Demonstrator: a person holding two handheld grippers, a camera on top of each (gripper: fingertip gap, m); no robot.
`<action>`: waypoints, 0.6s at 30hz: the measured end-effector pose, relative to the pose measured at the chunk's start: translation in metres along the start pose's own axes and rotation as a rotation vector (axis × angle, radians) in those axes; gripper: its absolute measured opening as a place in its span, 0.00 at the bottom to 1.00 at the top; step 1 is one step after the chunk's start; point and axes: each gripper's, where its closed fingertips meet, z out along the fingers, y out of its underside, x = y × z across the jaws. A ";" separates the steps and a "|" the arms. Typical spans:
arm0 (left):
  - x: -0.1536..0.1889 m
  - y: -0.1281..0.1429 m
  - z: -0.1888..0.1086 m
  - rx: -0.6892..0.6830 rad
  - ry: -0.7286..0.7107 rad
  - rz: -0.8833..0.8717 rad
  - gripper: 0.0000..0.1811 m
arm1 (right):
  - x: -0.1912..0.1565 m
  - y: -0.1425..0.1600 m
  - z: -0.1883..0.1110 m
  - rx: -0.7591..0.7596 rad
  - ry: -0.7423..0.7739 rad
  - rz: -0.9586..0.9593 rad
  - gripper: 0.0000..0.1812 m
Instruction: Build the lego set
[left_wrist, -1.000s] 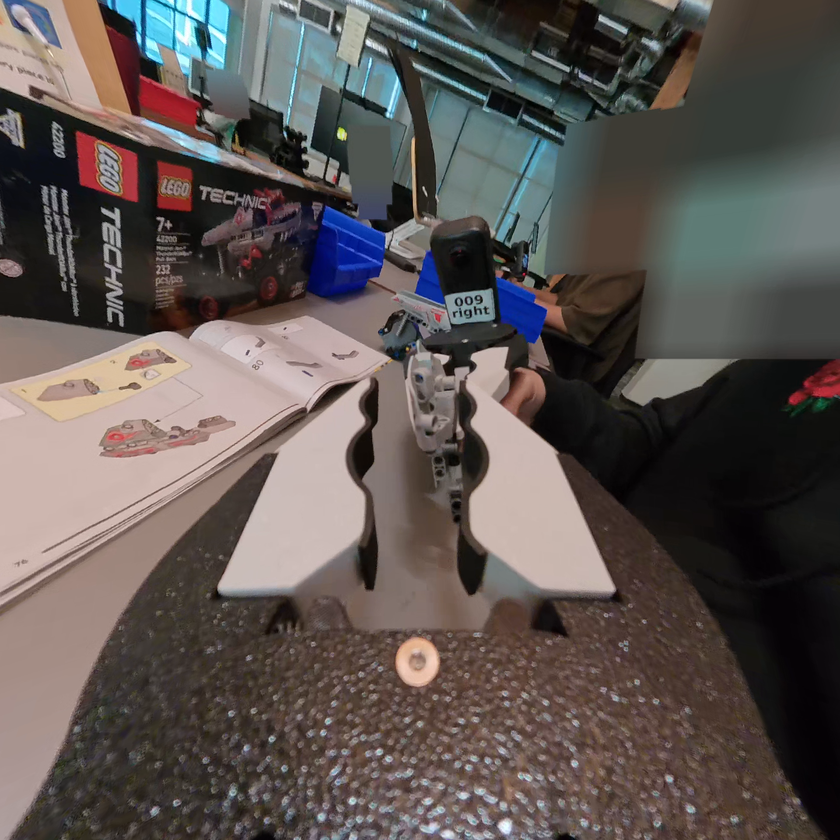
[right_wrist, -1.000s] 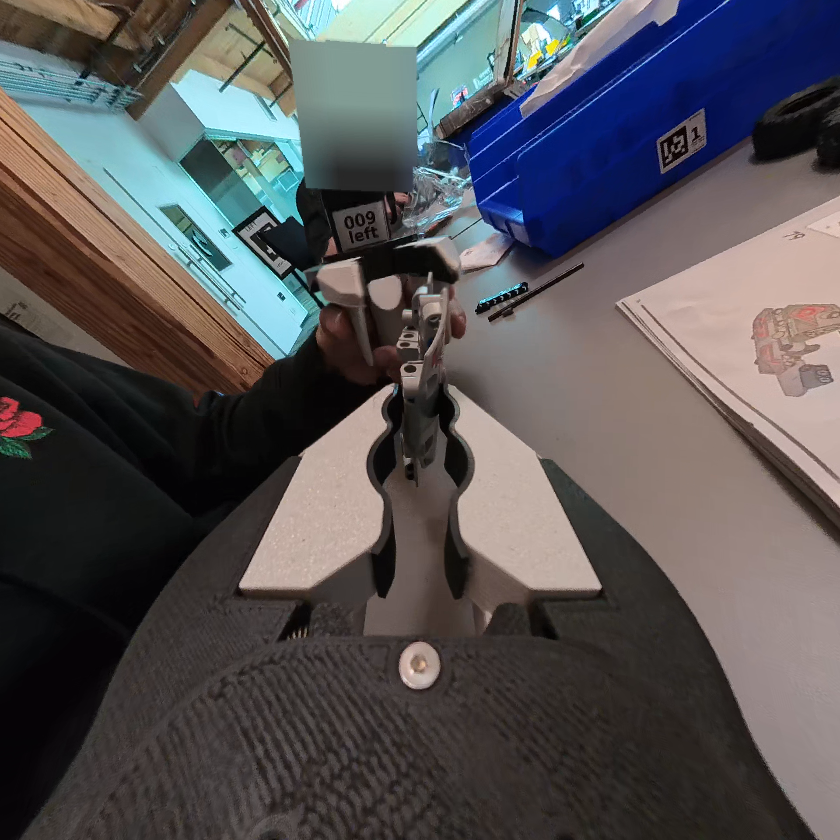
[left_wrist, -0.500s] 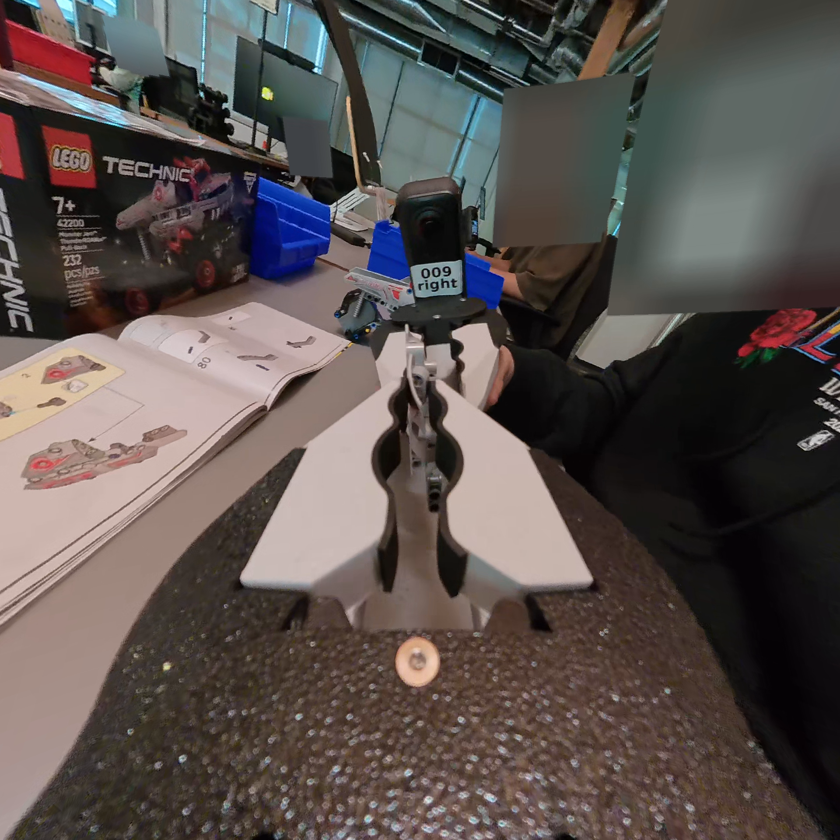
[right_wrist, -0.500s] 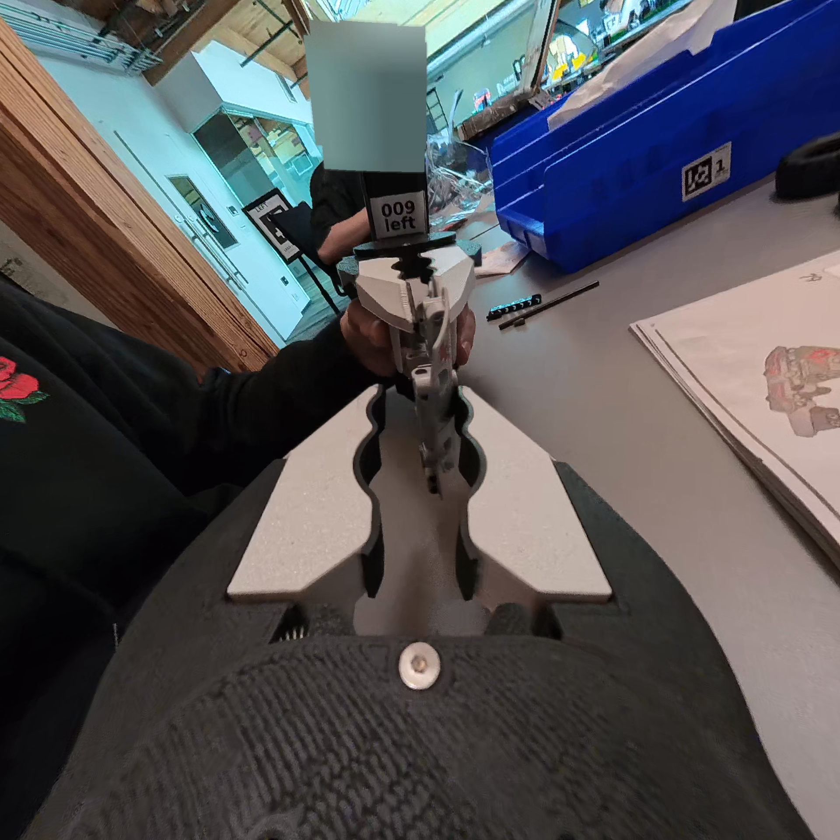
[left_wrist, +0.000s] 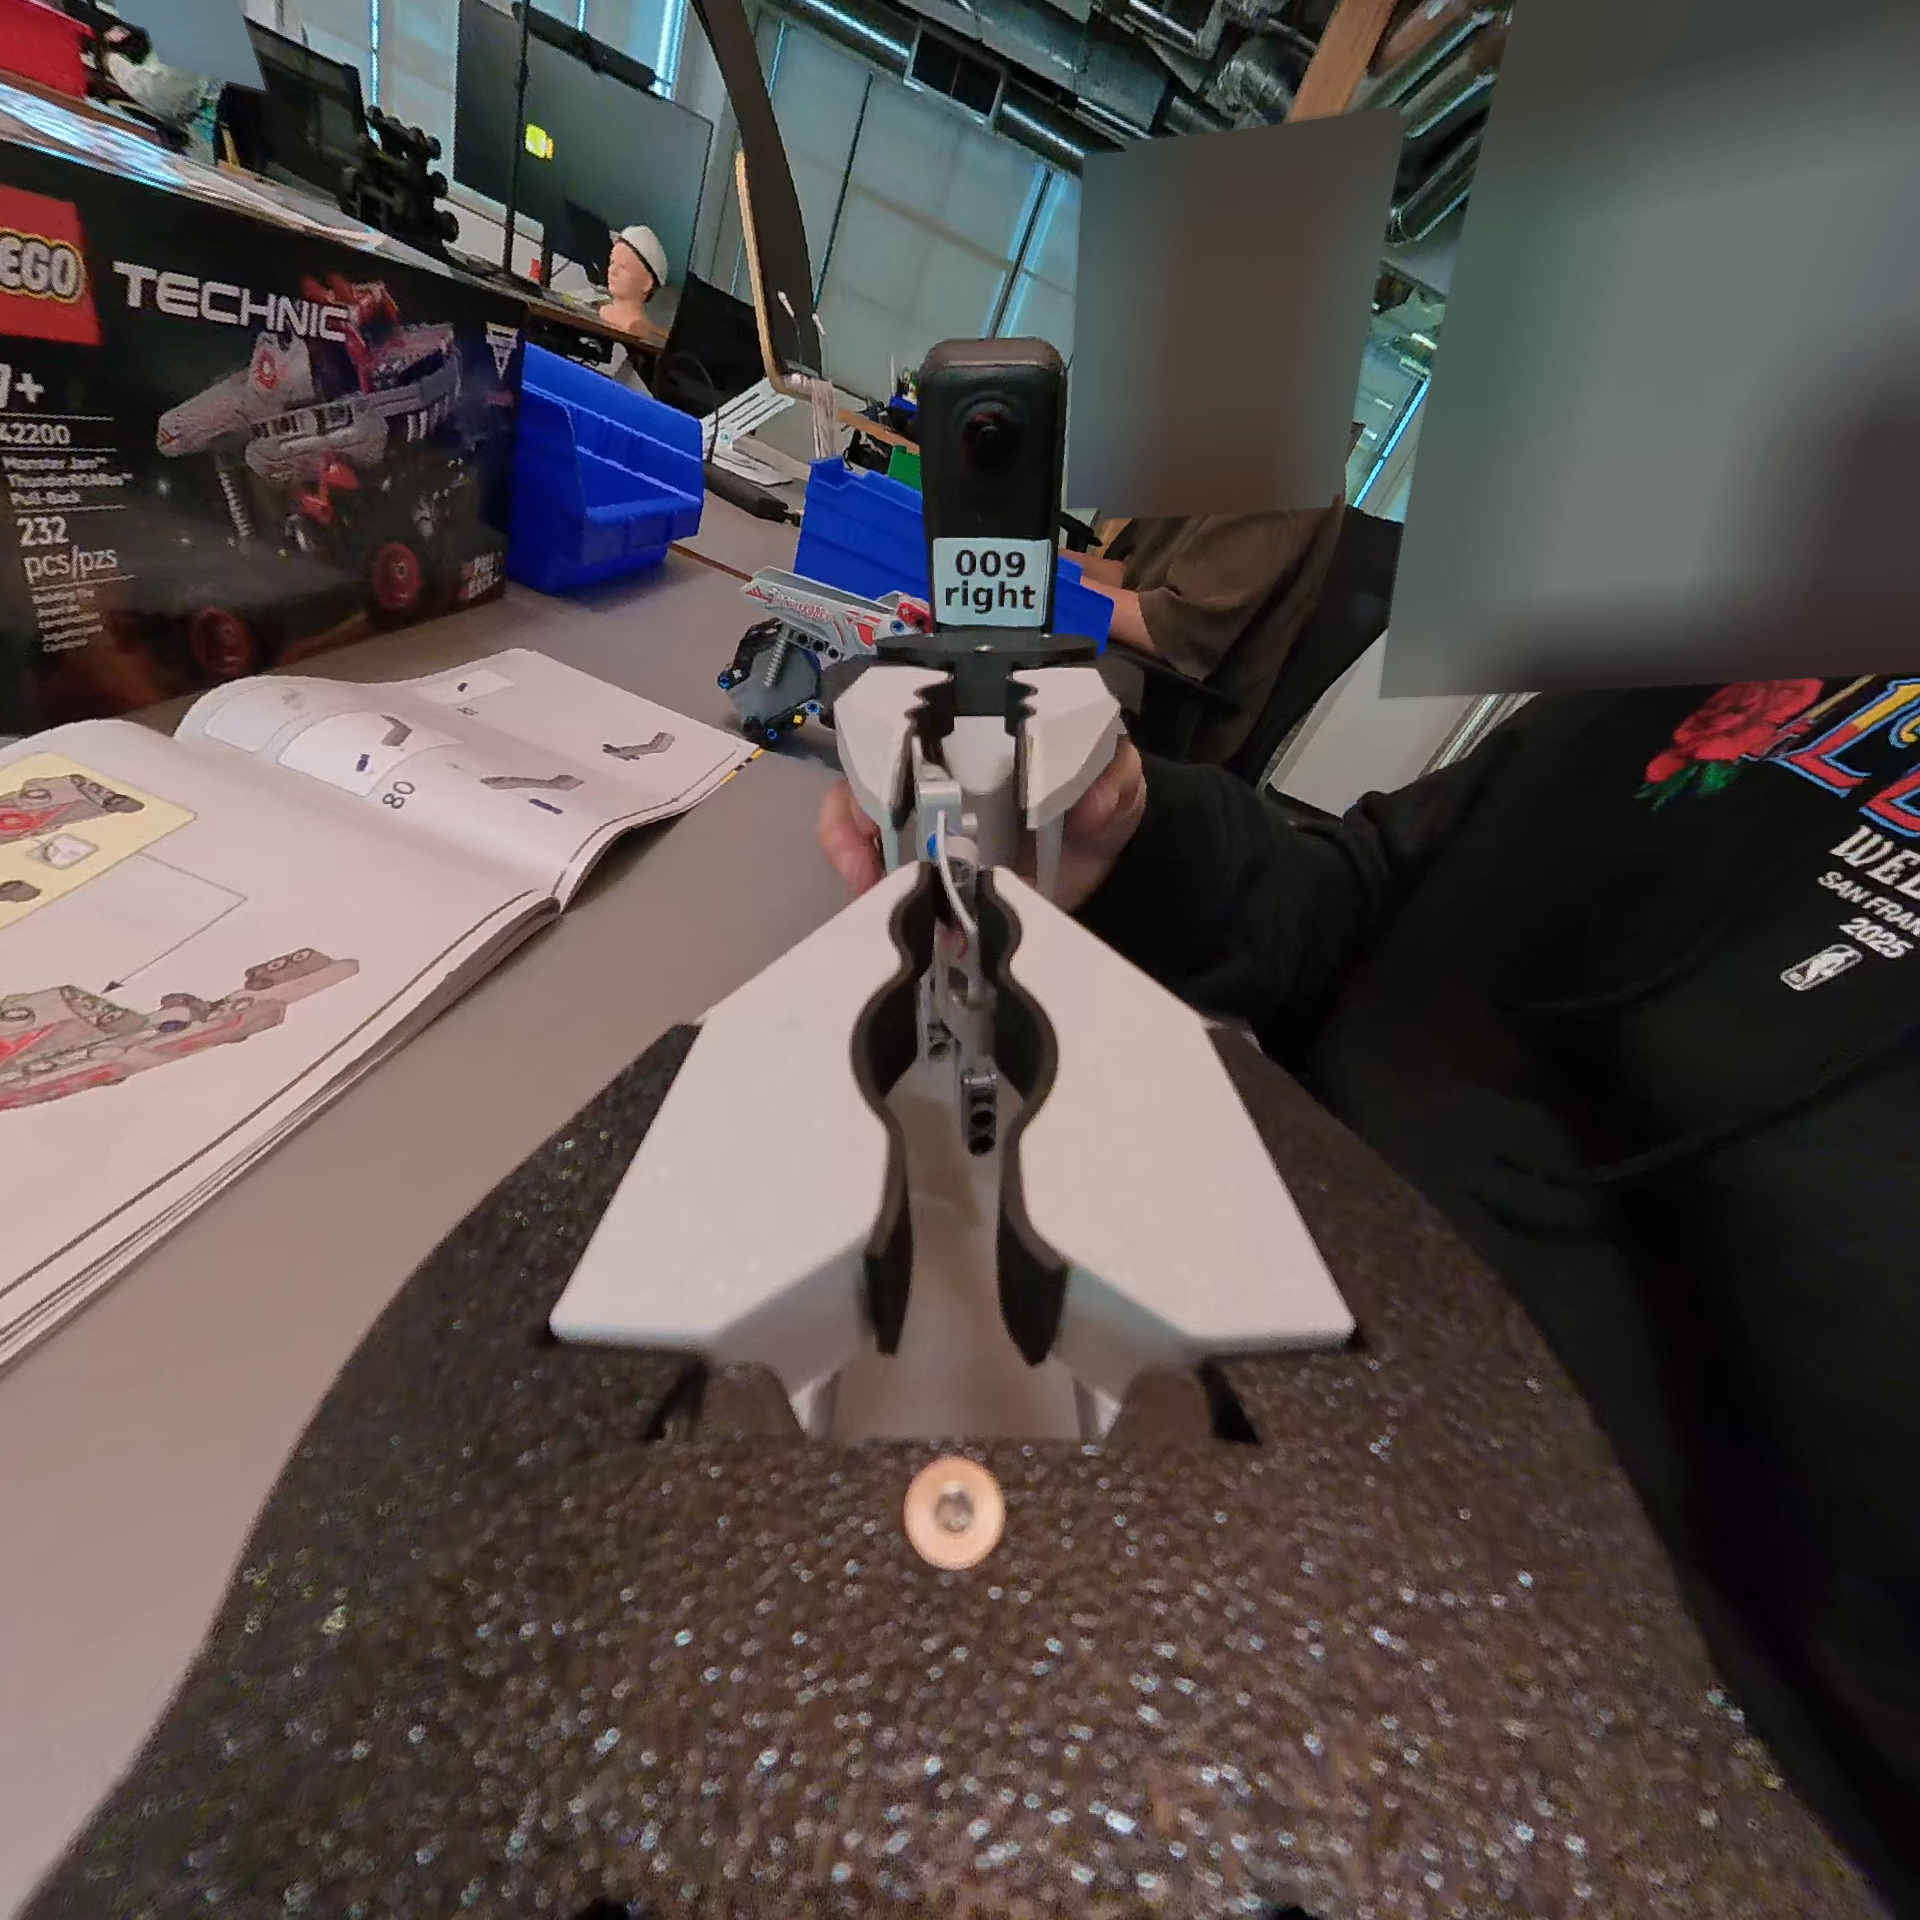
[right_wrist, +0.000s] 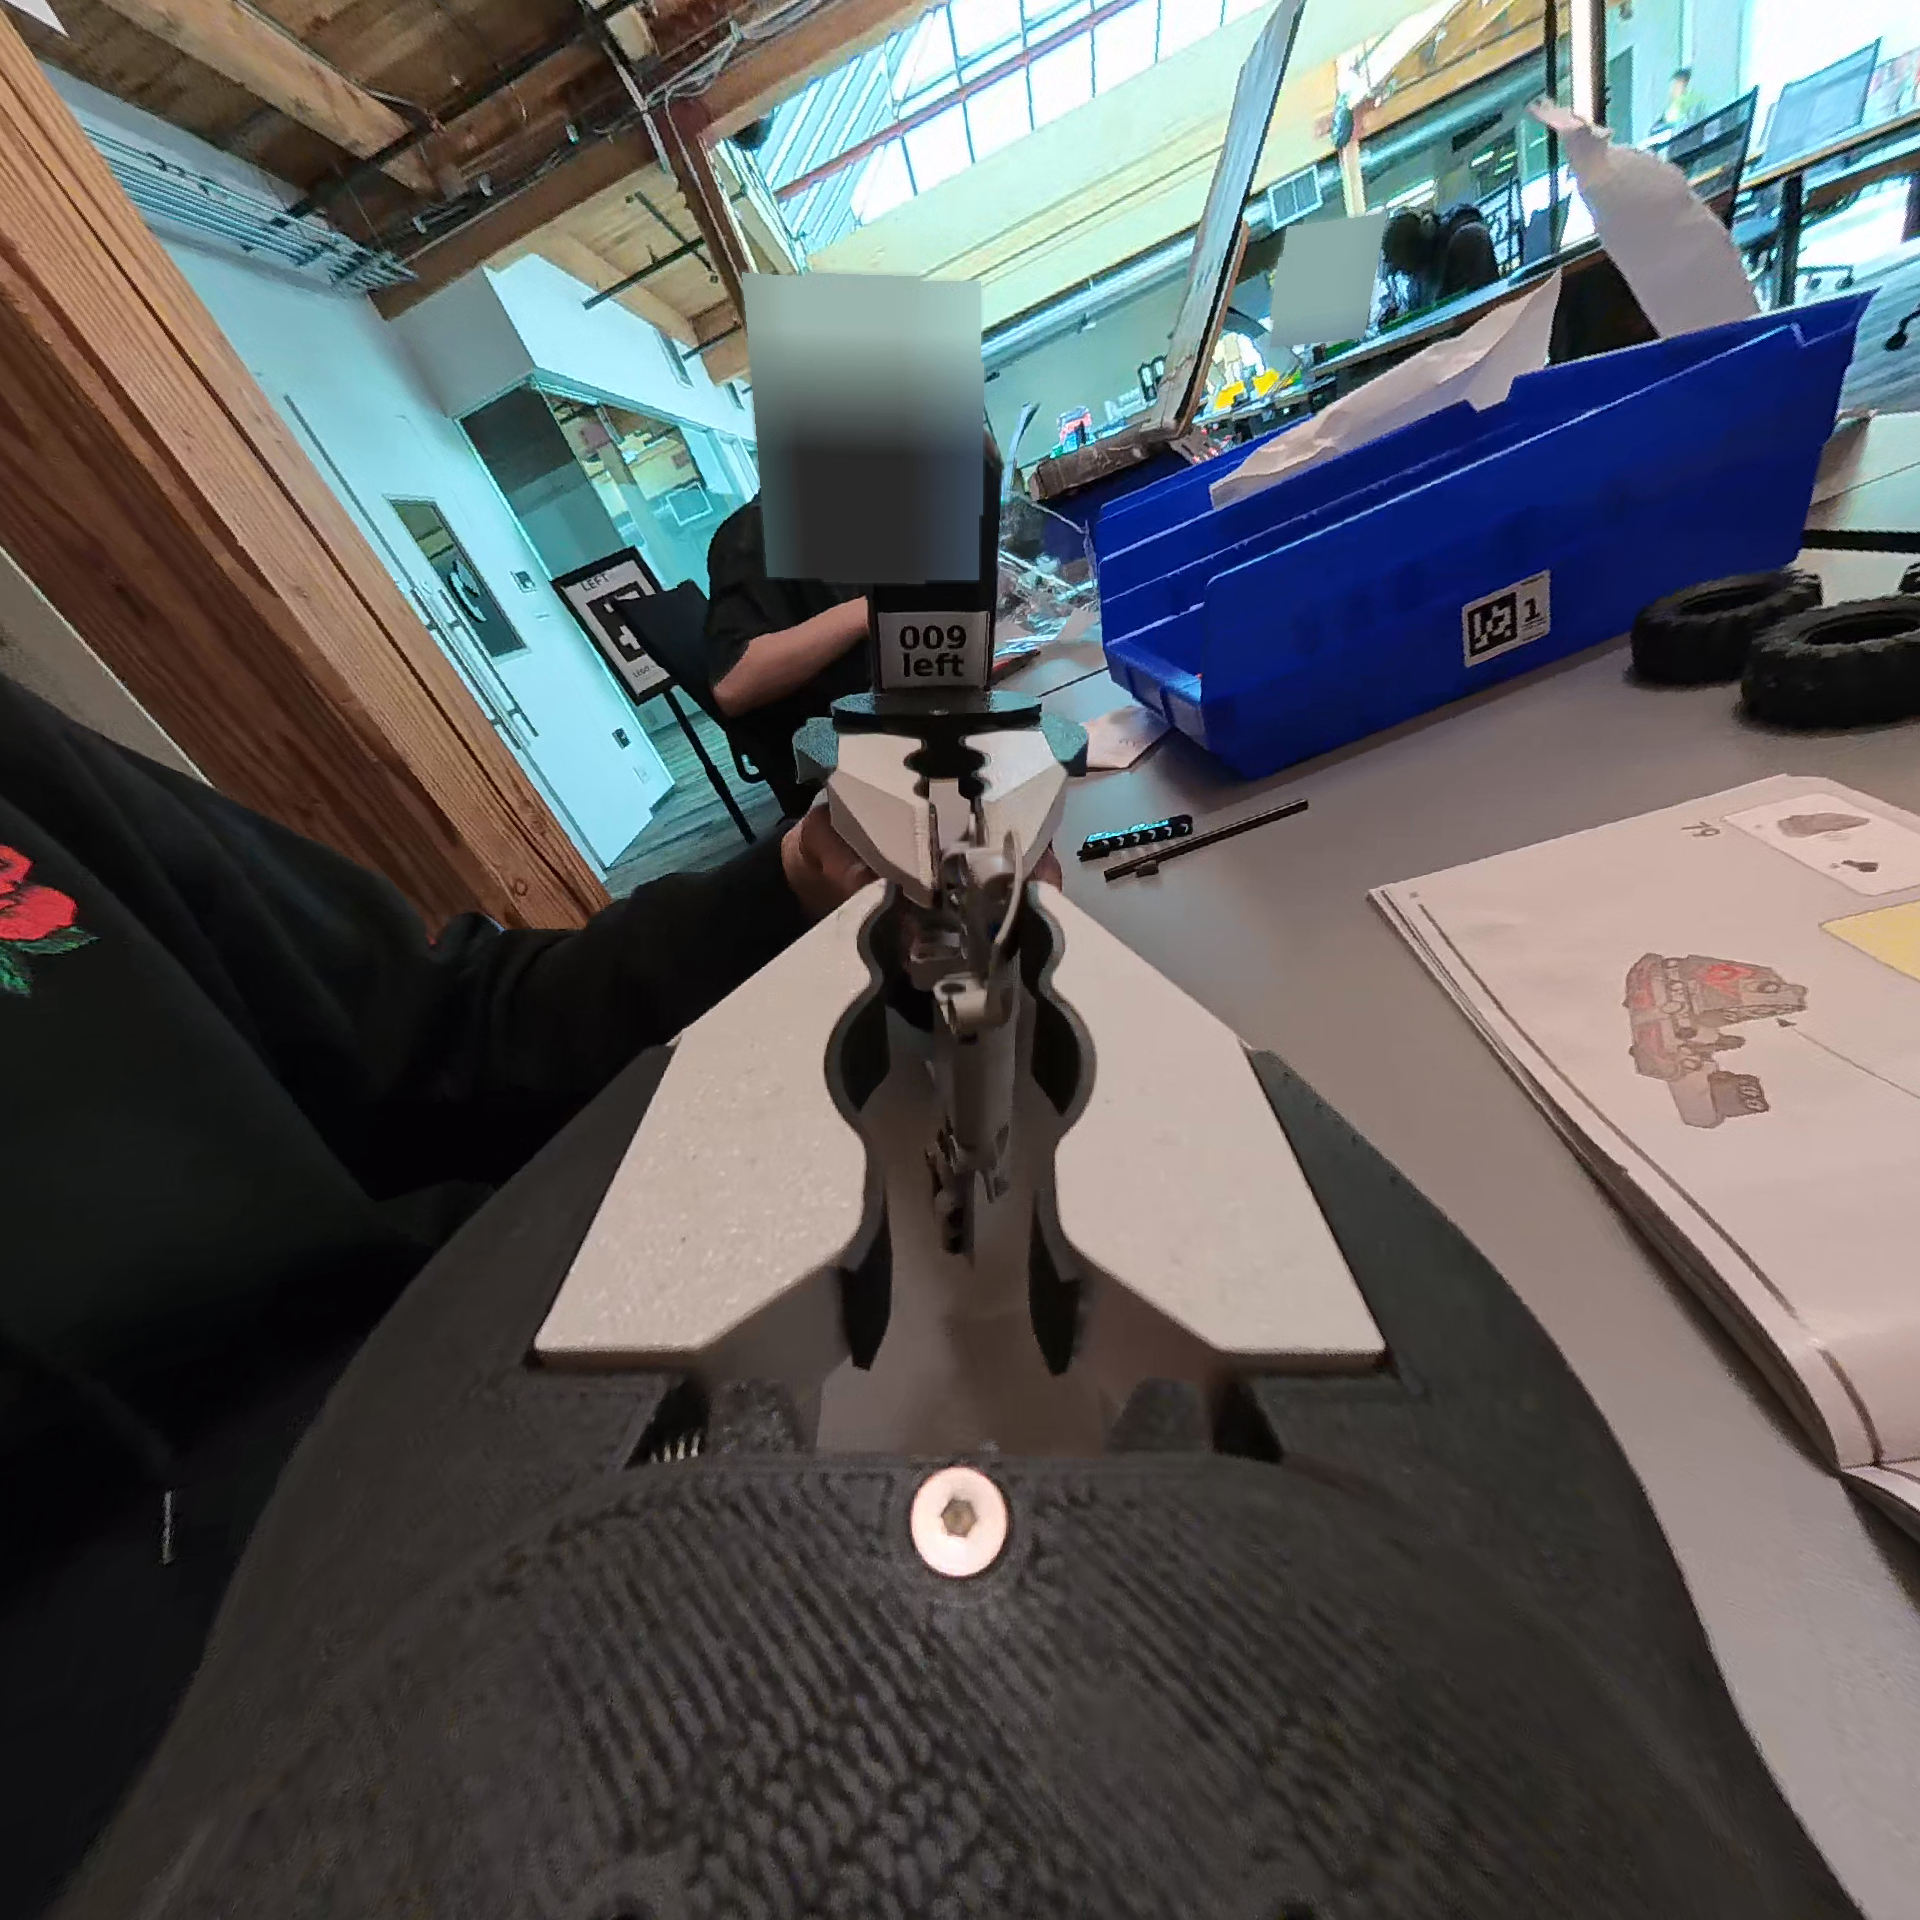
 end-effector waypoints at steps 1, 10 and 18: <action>0.000 0.001 0.001 -0.007 0.003 0.003 0.03 | 0.000 -0.001 0.000 0.008 0.003 -0.003 0.11; -0.003 0.006 0.002 -0.048 -0.051 0.069 0.04 | 0.002 0.005 0.001 -0.050 0.037 -0.066 0.03; -0.004 0.005 -0.006 -0.052 -0.047 0.065 0.04 | 0.002 0.011 0.002 -0.079 0.028 -0.056 0.03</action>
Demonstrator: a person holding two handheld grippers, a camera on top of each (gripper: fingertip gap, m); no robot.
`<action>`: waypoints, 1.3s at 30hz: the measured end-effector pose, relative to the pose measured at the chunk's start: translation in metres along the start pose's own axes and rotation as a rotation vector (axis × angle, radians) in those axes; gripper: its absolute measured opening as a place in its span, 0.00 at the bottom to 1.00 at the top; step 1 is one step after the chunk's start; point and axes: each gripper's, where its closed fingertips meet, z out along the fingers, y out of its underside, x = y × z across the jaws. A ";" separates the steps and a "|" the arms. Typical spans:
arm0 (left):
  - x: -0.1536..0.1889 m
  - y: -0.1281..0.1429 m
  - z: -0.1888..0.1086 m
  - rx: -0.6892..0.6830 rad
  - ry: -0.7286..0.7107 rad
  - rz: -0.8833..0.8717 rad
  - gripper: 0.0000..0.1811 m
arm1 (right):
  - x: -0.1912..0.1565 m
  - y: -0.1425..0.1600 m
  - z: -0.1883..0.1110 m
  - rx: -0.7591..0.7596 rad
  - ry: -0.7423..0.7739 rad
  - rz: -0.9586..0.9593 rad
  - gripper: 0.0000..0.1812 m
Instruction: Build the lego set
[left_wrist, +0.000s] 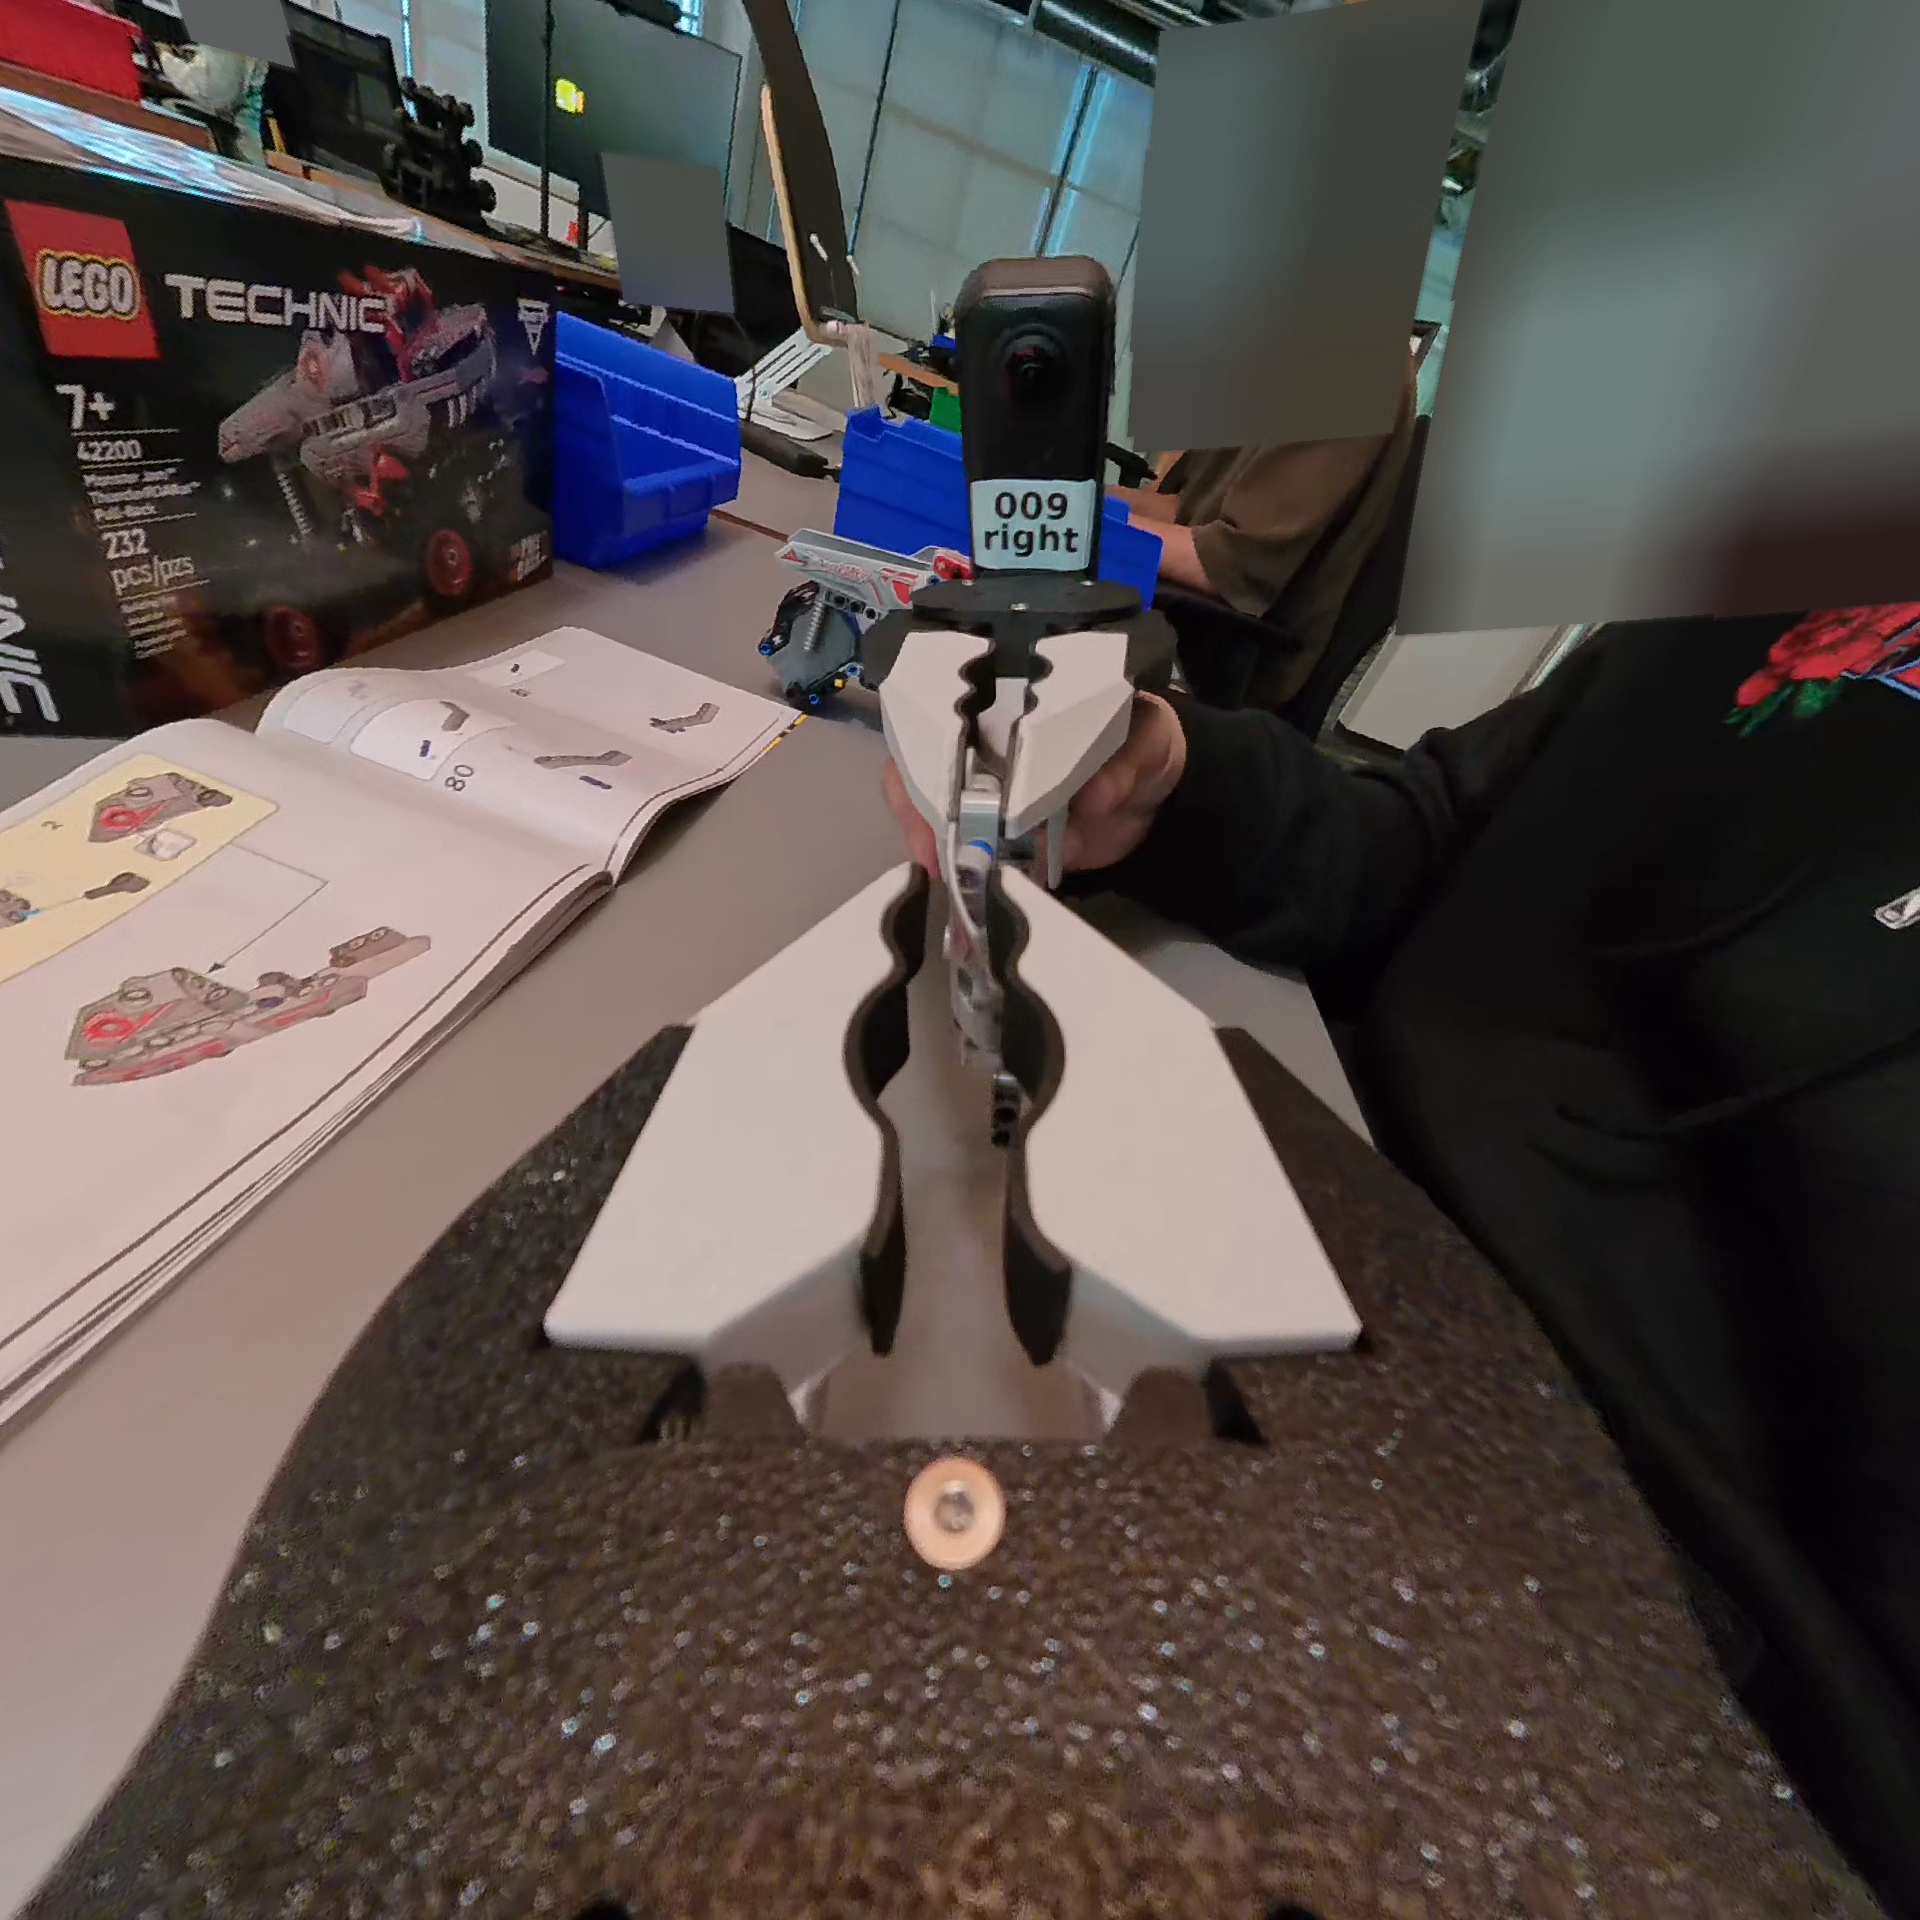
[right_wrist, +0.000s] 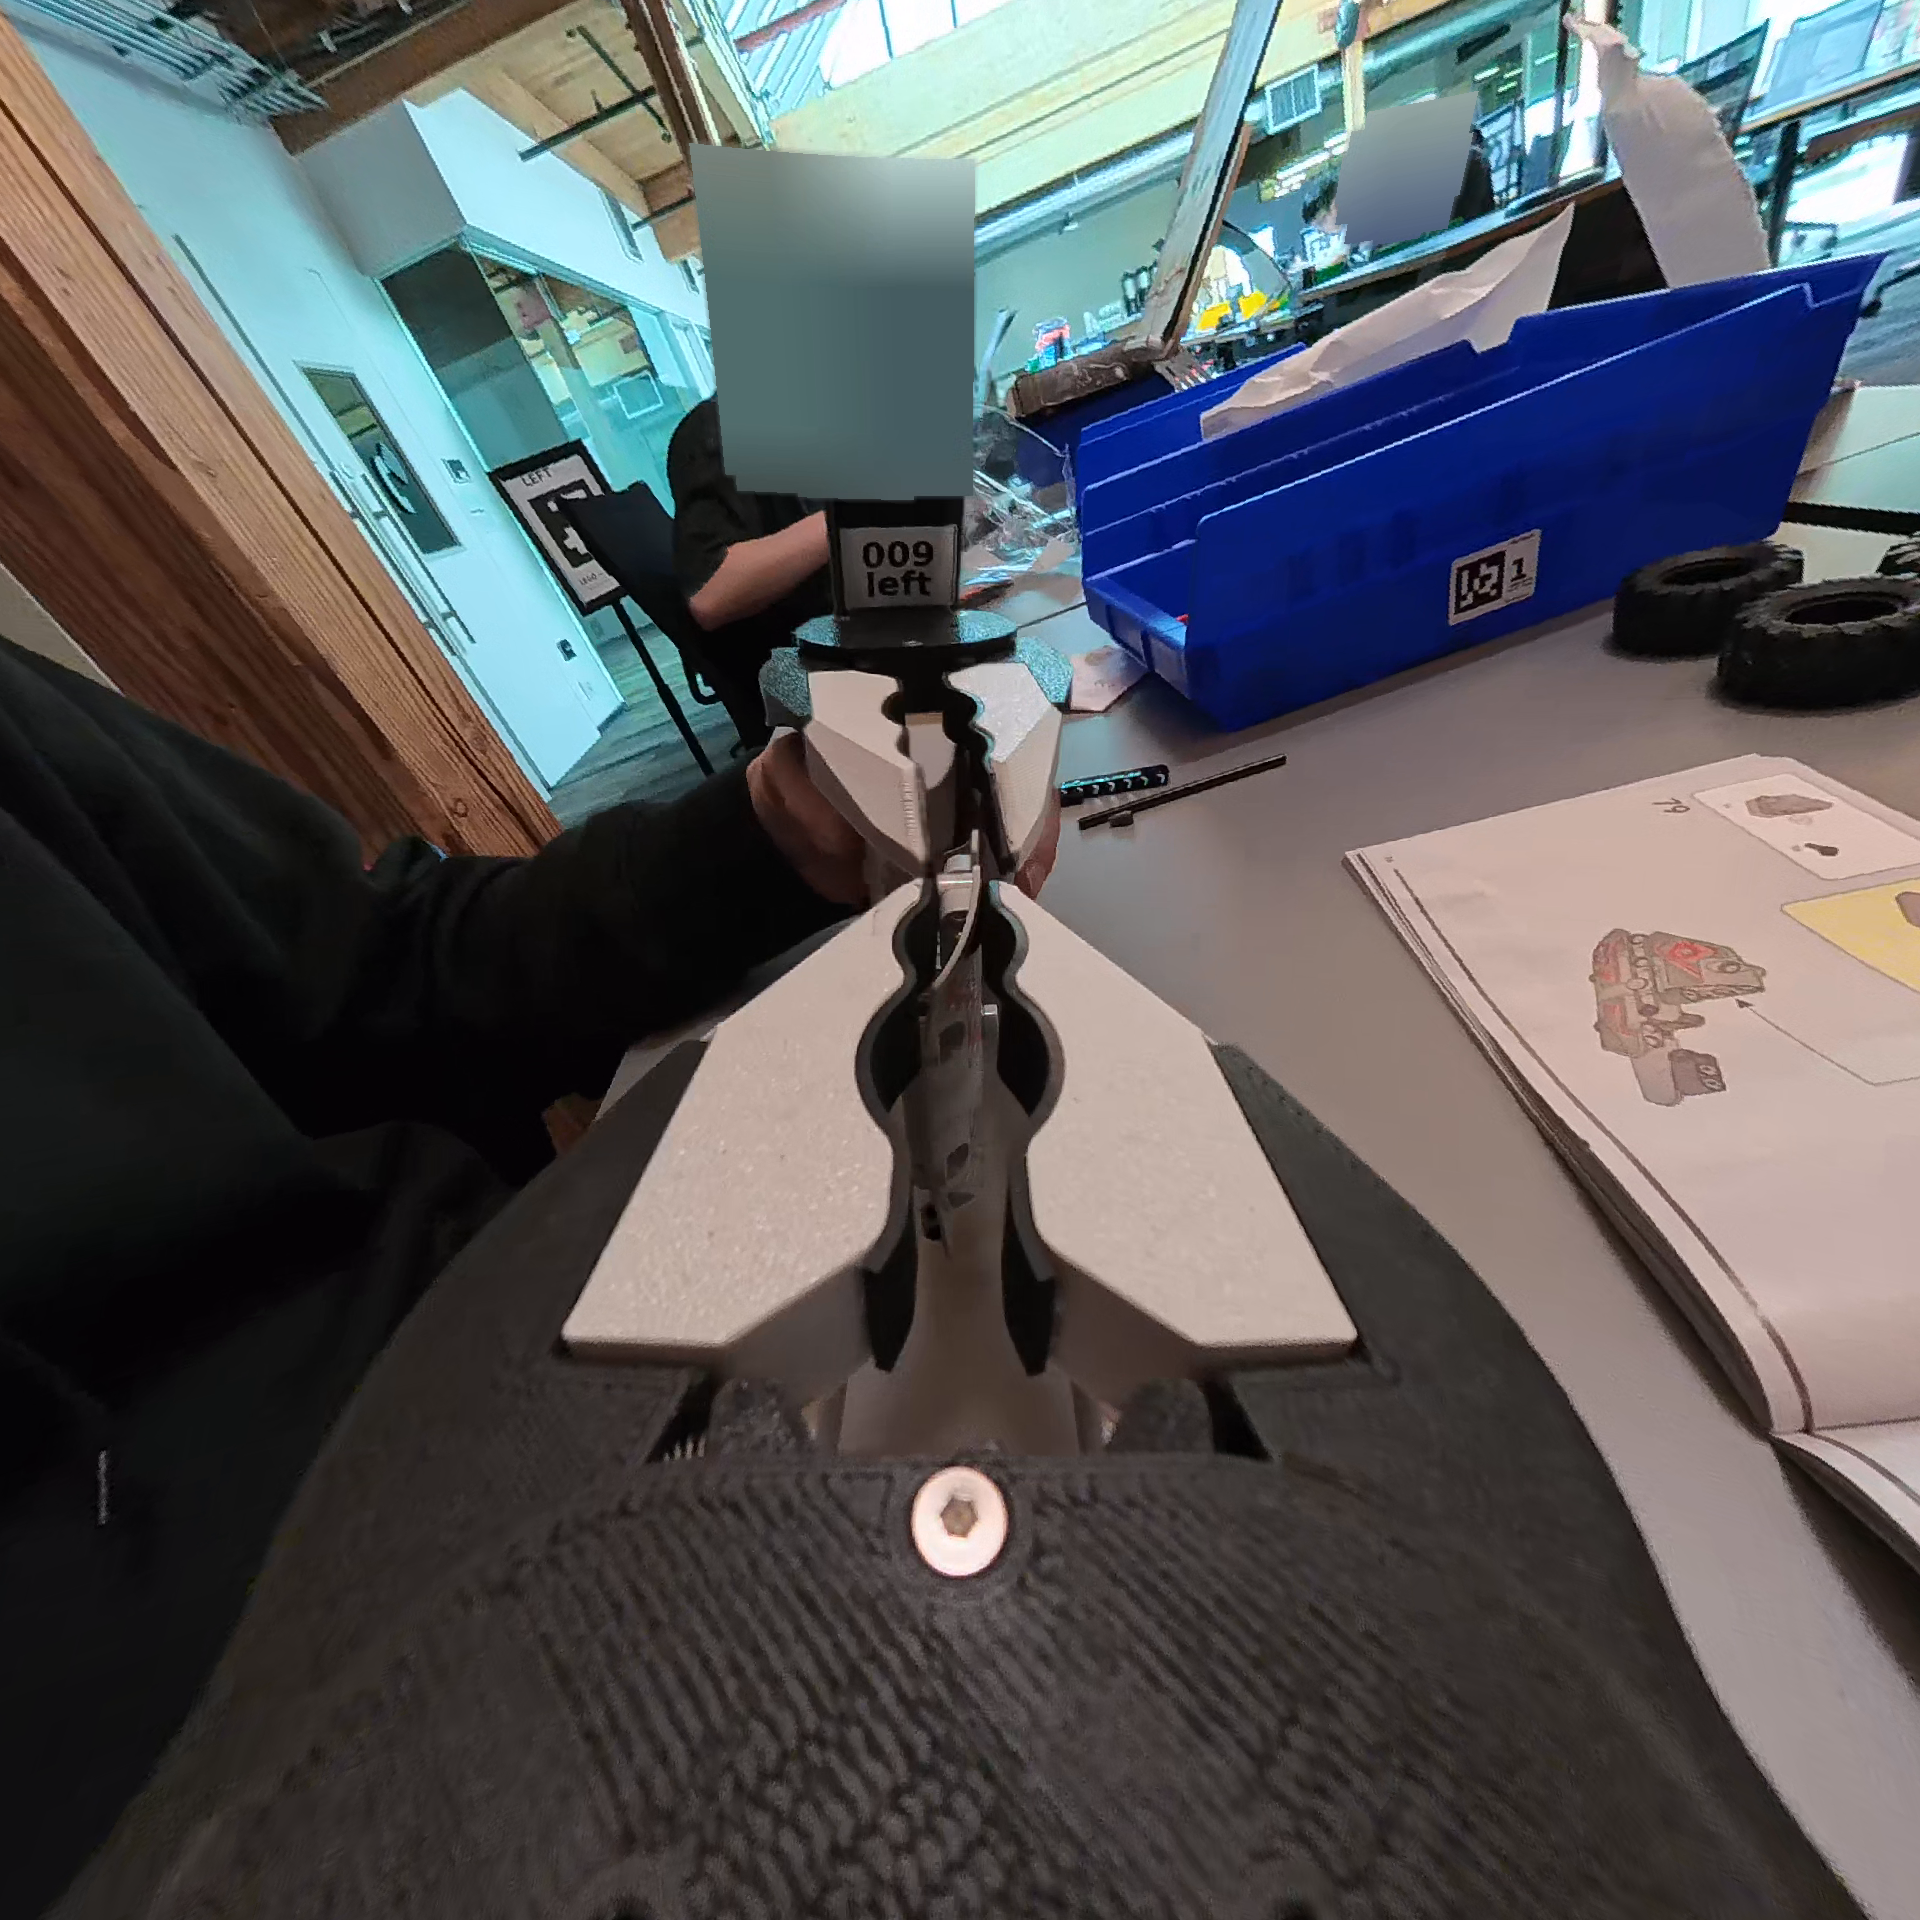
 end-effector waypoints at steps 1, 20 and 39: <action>0.001 0.000 0.000 -0.002 0.003 0.002 0.04 | -0.001 -0.001 0.000 0.005 -0.009 0.003 0.03; 0.004 0.009 0.005 -0.079 -0.007 0.077 0.02 | 0.000 0.009 0.003 -0.047 -0.002 -0.005 0.03; 0.001 0.013 0.004 -0.079 0.018 -0.043 0.03 | 0.002 0.011 0.005 -0.069 0.011 -0.014 0.03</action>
